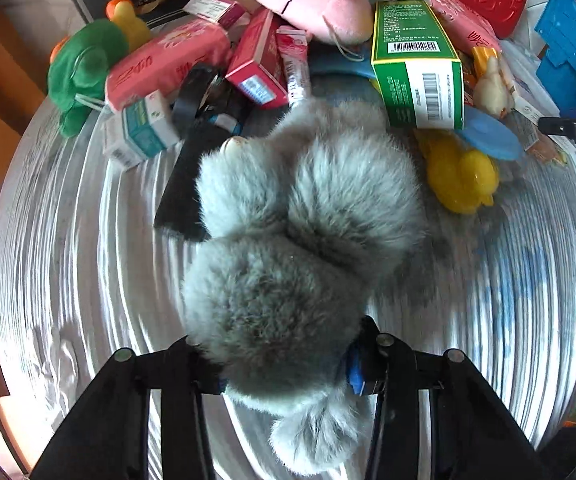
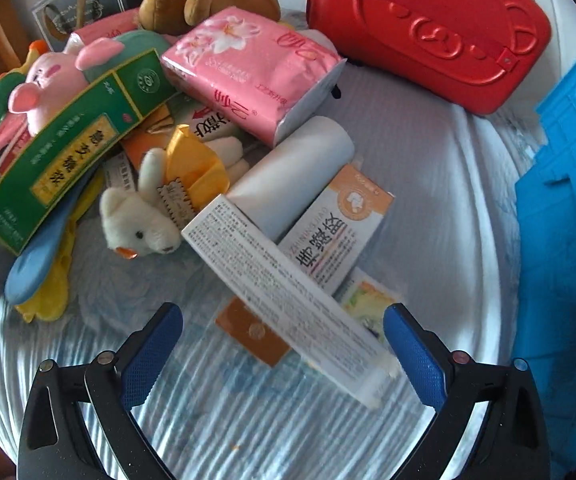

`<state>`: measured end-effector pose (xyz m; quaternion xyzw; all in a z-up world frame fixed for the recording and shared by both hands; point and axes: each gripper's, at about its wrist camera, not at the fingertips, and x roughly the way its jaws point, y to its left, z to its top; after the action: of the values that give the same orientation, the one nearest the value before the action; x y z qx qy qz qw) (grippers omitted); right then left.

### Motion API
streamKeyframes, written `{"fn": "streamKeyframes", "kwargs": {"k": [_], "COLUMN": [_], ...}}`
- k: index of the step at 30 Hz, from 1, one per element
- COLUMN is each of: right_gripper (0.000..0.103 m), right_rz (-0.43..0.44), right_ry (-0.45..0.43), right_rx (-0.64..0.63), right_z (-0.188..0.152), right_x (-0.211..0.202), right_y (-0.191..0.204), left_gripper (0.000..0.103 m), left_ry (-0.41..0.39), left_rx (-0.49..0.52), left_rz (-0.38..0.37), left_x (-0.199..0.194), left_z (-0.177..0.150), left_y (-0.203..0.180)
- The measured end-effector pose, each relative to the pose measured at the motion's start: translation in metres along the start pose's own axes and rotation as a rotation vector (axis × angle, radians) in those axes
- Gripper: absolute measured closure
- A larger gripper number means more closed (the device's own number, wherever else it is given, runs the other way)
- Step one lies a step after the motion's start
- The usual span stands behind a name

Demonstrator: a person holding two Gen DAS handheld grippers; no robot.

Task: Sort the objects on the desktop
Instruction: 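Grasp the grey fluffy plush with the left tool while the right grasps the long white box, then lift the grey plush and white box off the bed with both tools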

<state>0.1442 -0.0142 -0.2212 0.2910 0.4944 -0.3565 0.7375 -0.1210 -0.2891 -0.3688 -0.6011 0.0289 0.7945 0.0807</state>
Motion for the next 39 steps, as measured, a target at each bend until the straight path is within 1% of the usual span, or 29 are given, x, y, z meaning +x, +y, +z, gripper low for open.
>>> {"fn": "streamKeyframes", "kwargs": {"k": [3, 5, 7, 13, 16, 23, 29, 30, 32, 33, 34, 35, 39], "right_gripper": [0.005, 0.012, 0.033, 0.042, 0.045, 0.048, 0.047, 0.047, 0.039, 0.033, 0.033, 0.033, 0.033], "right_rz": [-0.004, -0.005, 0.005, 0.046, 0.077, 0.129, 0.146, 0.149, 0.151, 0.147, 0.138, 0.130, 0.107], "right_ry": [0.023, 0.043, 0.066, 0.062, 0.058, 0.073, 0.111, 0.116, 0.126, 0.121, 0.114, 0.105, 0.058], "right_rx": [-0.037, -0.048, -0.042, -0.007, 0.011, 0.039, 0.003, 0.003, -0.002, -0.006, -0.012, -0.018, -0.046], "right_z": [0.003, 0.001, -0.004, -0.026, -0.040, -0.077, -0.121, -0.129, -0.142, -0.148, -0.151, -0.153, -0.150], "right_x": [0.012, 0.017, 0.020, 0.008, -0.001, -0.018, -0.023, -0.024, -0.025, -0.027, -0.029, -0.032, -0.042], "right_y": [0.006, 0.008, 0.007, 0.002, 0.000, 0.000, 0.016, 0.018, 0.020, 0.021, 0.021, 0.021, 0.024], "left_gripper": [0.061, 0.061, 0.061, 0.061, 0.061, 0.061, 0.062, 0.062, 0.062, 0.062, 0.062, 0.062, 0.061], "left_ry": [0.011, 0.015, 0.022, 0.014, 0.010, 0.005, -0.010, -0.013, -0.018, -0.021, -0.023, -0.024, -0.026], "left_rx": [-0.034, -0.061, -0.097, -0.144, -0.139, -0.114, -0.109, -0.111, -0.113, -0.112, -0.111, -0.111, -0.112], "left_rz": [-0.013, -0.017, -0.030, -0.053, -0.065, -0.087, -0.090, -0.090, -0.089, -0.089, -0.088, -0.085, -0.080], "left_x": [-0.009, -0.013, -0.014, -0.020, -0.023, -0.032, -0.041, -0.042, -0.043, -0.044, -0.045, -0.038, -0.033], "left_z": [-0.025, -0.036, -0.043, -0.044, -0.041, -0.039, -0.042, -0.039, -0.041, -0.043, -0.049, -0.053, -0.048], "left_y": [0.007, 0.011, 0.015, 0.014, 0.009, -0.003, -0.006, -0.003, 0.002, 0.002, 0.001, -0.013, -0.025]}}
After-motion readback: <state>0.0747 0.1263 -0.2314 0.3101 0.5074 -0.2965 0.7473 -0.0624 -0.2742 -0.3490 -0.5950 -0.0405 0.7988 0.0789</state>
